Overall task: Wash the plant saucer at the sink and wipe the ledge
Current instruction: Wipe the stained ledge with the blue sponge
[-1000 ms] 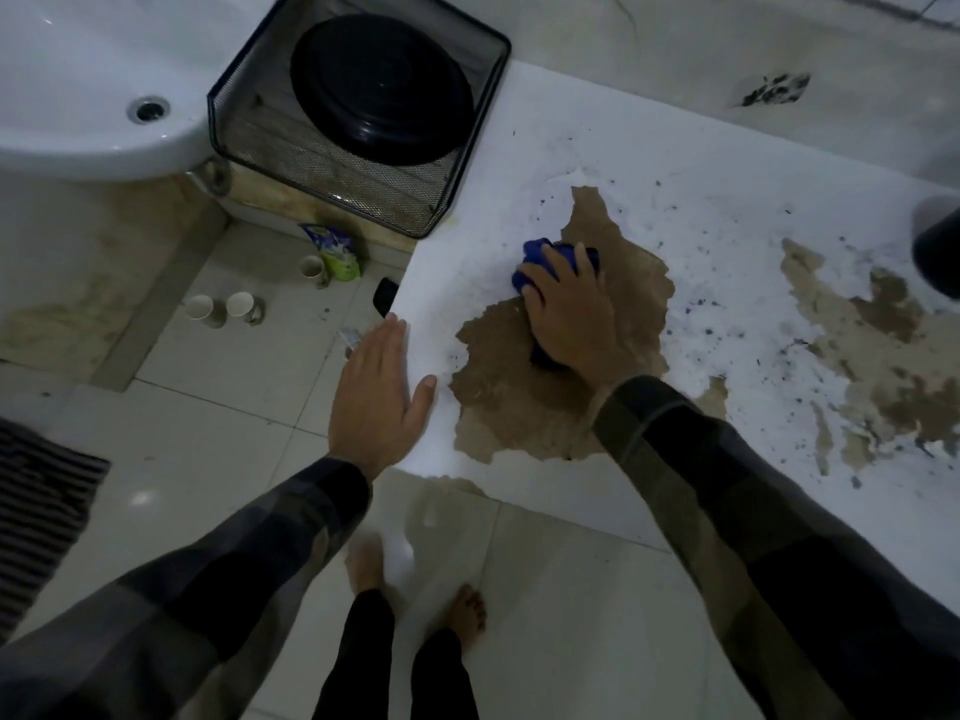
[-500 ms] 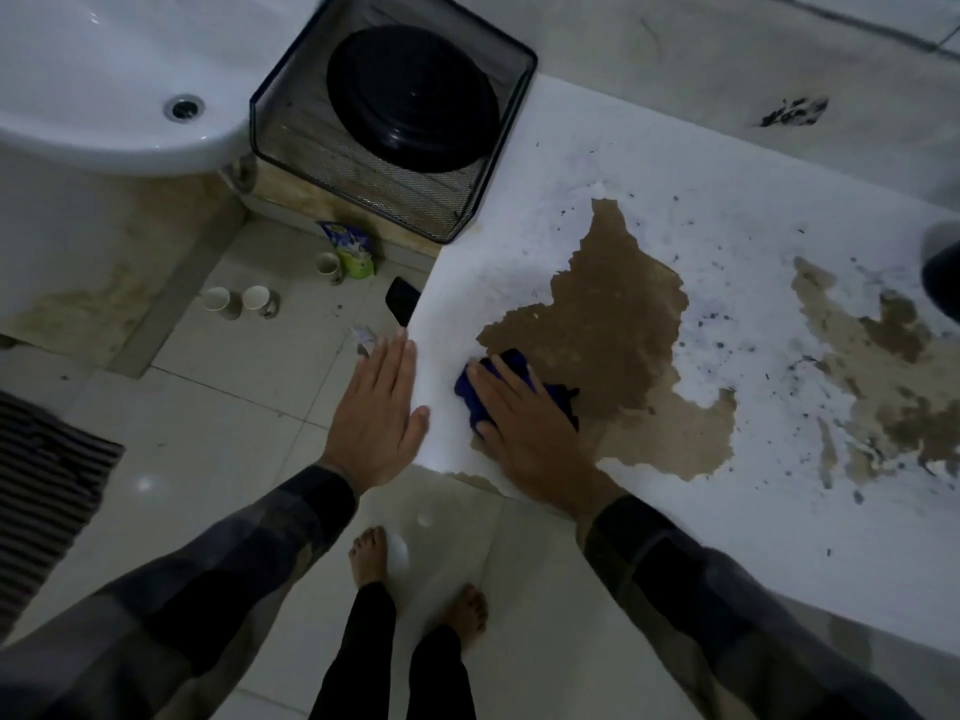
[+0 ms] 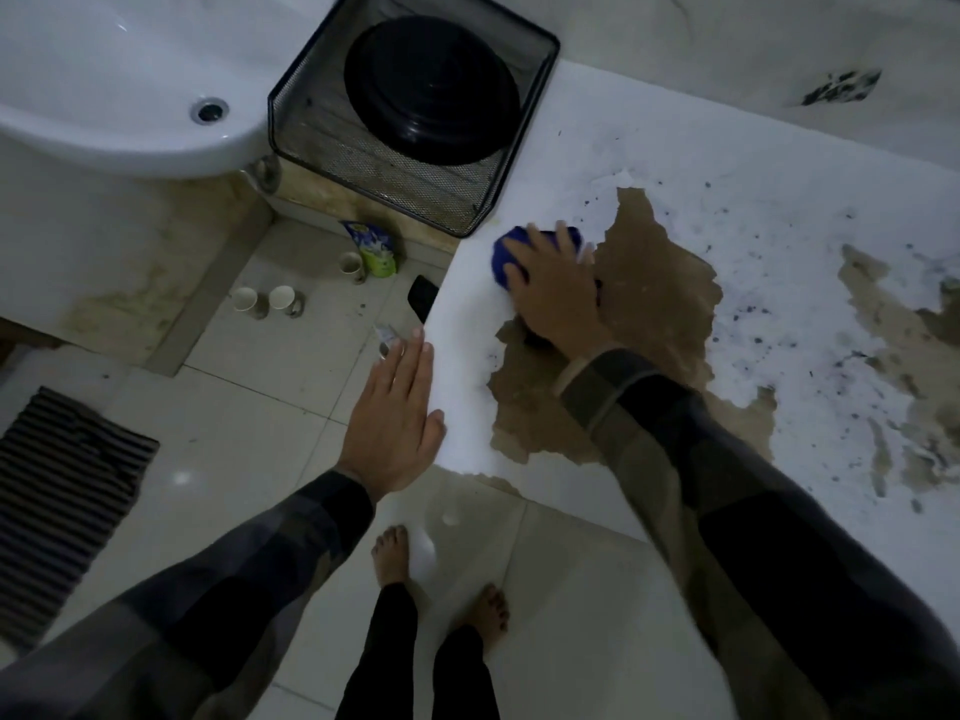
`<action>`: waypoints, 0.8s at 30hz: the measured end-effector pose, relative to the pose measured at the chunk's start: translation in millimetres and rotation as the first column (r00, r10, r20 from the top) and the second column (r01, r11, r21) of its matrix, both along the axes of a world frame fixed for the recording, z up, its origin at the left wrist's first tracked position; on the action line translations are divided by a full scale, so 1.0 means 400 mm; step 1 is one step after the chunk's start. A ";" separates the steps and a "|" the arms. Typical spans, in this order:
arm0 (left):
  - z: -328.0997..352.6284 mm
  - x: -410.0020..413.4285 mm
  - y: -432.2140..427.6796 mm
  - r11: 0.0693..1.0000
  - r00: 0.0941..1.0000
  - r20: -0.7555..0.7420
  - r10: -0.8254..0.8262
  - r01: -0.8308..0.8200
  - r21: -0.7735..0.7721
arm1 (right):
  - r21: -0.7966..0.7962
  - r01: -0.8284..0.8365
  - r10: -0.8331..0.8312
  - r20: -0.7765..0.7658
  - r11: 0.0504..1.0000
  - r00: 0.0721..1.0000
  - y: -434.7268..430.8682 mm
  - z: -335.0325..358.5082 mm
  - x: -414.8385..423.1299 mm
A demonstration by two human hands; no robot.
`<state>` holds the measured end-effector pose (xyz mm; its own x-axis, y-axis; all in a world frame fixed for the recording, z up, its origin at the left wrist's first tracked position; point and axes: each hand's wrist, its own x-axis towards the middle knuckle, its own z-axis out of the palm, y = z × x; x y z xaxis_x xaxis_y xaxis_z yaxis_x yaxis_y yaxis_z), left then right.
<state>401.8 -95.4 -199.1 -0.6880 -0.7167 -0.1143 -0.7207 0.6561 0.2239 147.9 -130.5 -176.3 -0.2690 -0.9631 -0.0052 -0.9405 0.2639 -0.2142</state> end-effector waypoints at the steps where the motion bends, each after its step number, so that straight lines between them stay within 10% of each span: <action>1: 0.000 -0.001 0.000 1.000 1.000 0.002 0.002 -0.002 -0.009 | 0.001 0.040 -0.040 0.006 0.999 0.999 0.021 0.001 -0.037; 12: -0.004 -0.005 -0.007 0.999 0.998 -0.045 -0.040 0.040 0.000 | -0.100 -0.059 0.083 0.261 0.993 0.962 0.386 0.011 0.032; 19: -0.012 0.009 -0.020 0.987 0.967 -0.238 -0.092 0.120 0.108 | -0.104 -0.539 0.548 0.118 0.836 0.828 0.278 -0.015 0.184; 24: -0.013 0.009 -0.015 0.981 0.965 -0.259 0.029 0.023 0.193 | -0.072 -0.402 0.409 0.172 0.913 0.896 0.099 0.007 0.186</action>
